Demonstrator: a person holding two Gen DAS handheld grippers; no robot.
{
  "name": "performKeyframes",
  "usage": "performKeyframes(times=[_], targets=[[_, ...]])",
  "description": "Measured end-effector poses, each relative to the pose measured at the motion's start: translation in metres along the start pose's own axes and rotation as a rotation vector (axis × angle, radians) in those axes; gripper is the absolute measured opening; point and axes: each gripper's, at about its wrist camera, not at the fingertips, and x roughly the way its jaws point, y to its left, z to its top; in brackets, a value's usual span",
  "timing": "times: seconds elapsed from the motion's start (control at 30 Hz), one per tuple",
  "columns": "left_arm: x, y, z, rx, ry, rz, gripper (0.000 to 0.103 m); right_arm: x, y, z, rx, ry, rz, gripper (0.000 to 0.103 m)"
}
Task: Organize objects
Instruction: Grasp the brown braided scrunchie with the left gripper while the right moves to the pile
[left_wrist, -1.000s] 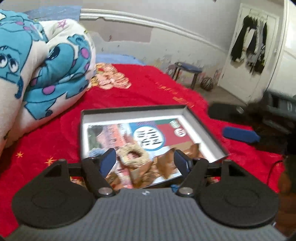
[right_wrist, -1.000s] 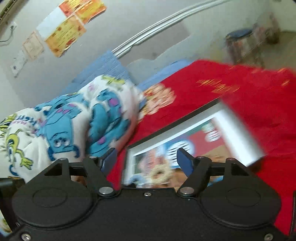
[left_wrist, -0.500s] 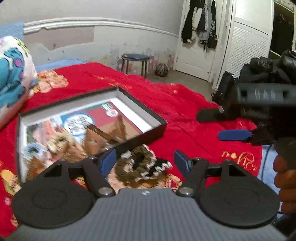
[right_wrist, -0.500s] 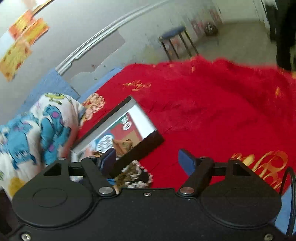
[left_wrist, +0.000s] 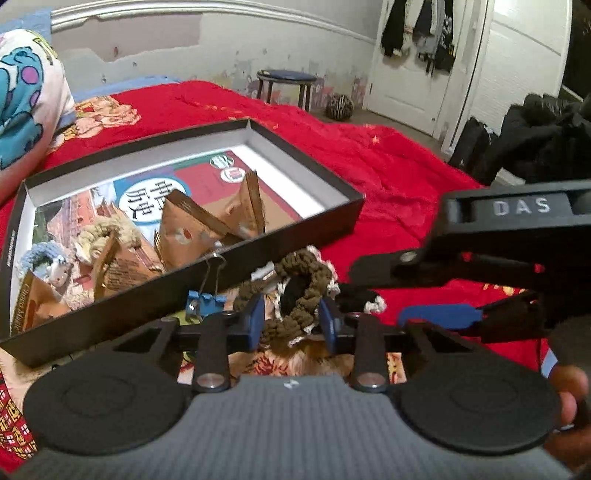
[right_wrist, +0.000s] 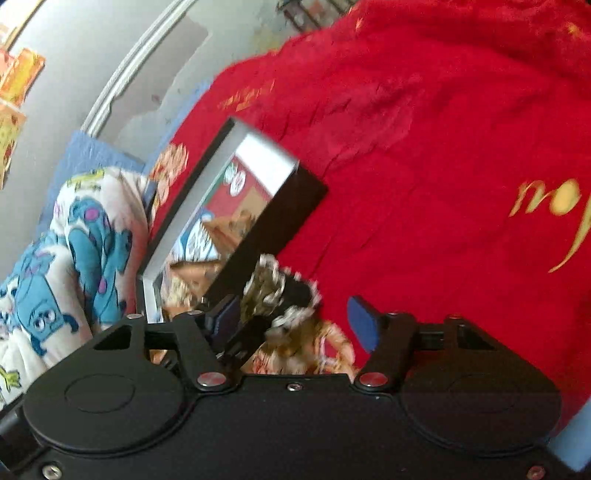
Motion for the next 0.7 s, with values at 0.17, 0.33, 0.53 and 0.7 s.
performKeyframes(times=[0.17, 0.33, 0.53, 0.7], targets=[[0.004, 0.002, -0.001, -0.013, 0.014, 0.022, 0.019, 0.018, 0.003, -0.002, 0.017, 0.008, -0.031, 0.049], [0.004, -0.005, -0.005, 0.046, 0.006, 0.048, 0.025, 0.022, 0.001, -0.003, 0.039, 0.019, -0.004, 0.039], [0.009, -0.011, -0.009, 0.086, 0.0, 0.071, 0.023, 0.026, 0.004, -0.001, 0.045, 0.038, 0.017, 0.015], [0.009, -0.013, -0.01, 0.067, -0.01, 0.076, 0.016, 0.021, 0.003, 0.0, 0.038, 0.009, 0.006, 0.015]])
